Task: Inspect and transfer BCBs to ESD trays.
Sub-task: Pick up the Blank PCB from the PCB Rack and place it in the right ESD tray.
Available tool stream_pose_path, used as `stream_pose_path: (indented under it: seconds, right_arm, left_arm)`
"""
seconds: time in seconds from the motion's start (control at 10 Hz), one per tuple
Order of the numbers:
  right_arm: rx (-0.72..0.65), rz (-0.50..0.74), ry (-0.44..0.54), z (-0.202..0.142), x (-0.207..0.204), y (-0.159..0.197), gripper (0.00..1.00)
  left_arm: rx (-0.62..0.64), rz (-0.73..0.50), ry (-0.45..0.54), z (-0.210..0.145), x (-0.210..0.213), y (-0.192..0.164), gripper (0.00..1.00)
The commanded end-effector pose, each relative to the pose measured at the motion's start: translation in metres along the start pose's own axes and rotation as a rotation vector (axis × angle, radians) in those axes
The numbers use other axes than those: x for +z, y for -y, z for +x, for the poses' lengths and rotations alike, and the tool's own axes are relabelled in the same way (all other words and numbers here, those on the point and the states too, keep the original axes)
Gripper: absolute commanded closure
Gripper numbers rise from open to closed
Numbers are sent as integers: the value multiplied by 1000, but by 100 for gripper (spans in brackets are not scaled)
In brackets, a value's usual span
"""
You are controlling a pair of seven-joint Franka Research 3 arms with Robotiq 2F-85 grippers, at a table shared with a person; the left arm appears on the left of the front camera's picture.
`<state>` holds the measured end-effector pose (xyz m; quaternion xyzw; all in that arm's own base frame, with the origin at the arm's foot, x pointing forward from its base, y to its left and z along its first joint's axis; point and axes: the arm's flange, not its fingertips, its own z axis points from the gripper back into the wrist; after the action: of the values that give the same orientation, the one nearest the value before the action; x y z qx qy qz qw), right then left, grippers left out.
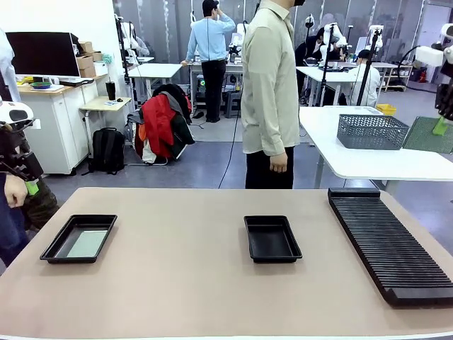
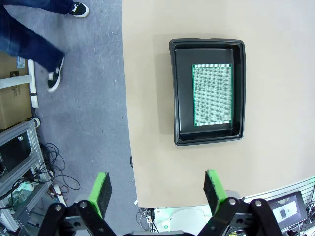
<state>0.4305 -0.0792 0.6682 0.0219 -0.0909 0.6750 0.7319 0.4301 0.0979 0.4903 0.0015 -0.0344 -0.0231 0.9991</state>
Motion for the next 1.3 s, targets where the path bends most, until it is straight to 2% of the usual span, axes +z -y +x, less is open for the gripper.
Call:
stream_pose_path:
  seconds: [0.0,0.1,0.2,1.2]
  right_arm:
    - [-26,21,-21,-1,13,13,100]
    - [-36,25,-42,-3,16,15,100]
    - [-7,3,-2,0,9,2,100]
    - [-7,3,-2,0,9,2,100]
  left_arm:
    - [4,-1,9,0,-1,0,0]
    - [4,-1,9,0,-1,0,0]
    - [4,-1,9,0,-1,0,0]
    - [4,-1,9,0,-1,0,0]
